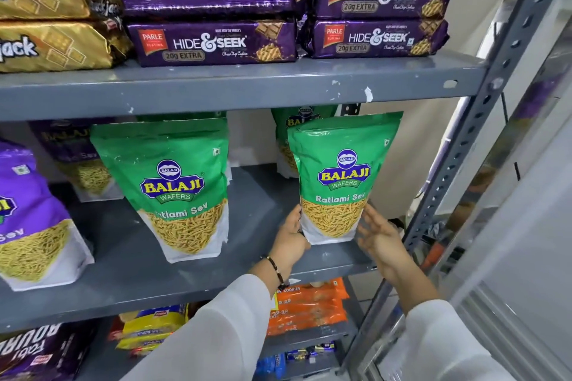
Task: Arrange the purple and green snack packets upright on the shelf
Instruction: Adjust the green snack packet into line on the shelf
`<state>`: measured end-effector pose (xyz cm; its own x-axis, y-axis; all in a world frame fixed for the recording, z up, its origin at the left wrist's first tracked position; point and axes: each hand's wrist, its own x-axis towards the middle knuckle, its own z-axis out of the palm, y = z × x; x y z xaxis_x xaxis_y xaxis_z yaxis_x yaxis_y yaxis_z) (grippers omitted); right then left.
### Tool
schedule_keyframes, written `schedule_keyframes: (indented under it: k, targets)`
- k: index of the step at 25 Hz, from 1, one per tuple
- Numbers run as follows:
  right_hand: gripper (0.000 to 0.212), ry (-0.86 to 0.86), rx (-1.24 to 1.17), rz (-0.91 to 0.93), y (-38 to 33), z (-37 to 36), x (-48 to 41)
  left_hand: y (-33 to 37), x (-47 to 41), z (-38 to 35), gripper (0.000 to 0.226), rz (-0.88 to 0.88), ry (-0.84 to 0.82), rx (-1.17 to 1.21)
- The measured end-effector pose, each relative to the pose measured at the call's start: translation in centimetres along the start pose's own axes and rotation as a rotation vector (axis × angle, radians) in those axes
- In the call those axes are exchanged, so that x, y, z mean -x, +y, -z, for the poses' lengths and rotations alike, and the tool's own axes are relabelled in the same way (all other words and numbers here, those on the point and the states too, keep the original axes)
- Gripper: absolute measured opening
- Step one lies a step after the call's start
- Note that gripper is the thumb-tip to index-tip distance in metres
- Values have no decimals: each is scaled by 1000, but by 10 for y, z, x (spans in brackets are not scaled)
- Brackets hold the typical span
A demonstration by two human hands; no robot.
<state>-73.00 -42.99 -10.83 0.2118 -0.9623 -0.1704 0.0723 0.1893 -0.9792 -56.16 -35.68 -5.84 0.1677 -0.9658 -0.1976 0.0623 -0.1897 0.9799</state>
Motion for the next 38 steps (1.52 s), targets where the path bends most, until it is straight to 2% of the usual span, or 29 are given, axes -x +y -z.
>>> schedule_keyframes:
  k: [3,8,17,21,23,24,26,27,29,32,35,36,38]
  targets:
    - [70,20,1,-5,0,-2,5,-2,-2,0,72,13,24,22]
    - [80,23,10,-29,0,-3,7,-9,-7,0,74,25,42,13]
    - [84,43,3,-2,9,-4,-2,-15,-10,1,56,66,44,111]
    - [84,57,-2,-6,7,-7,1,-28,-14,8,75,2,43,-13]
    - [76,176,-28,44,10,-13,4,-27,-11,13,80,-1,28,-31]
    - [66,292,-63,97,13,-20,7,-26,-8,19,82,-23,41,-22]
    - [47,473,-123,218,18,-44,15,-29,-3,40,80,-117,118,-26]
    - [46,471,-151,262,21,-61,19,-31,1,55,77,-170,184,-40]
    - [46,361,-201,277,28,-101,29,-33,12,88,69,-263,326,-27]
    - [43,144,-155,161,34,-167,37,-41,34,152,42,-393,519,132]
    - [50,-19,-118,26,41,-214,42,-48,50,220,31,-352,683,369]
    - [58,-46,-103,-9,43,-225,44,-49,52,238,32,-323,705,403]
    - [71,-79,-61,-57,43,-241,45,-47,50,260,56,-198,660,307]
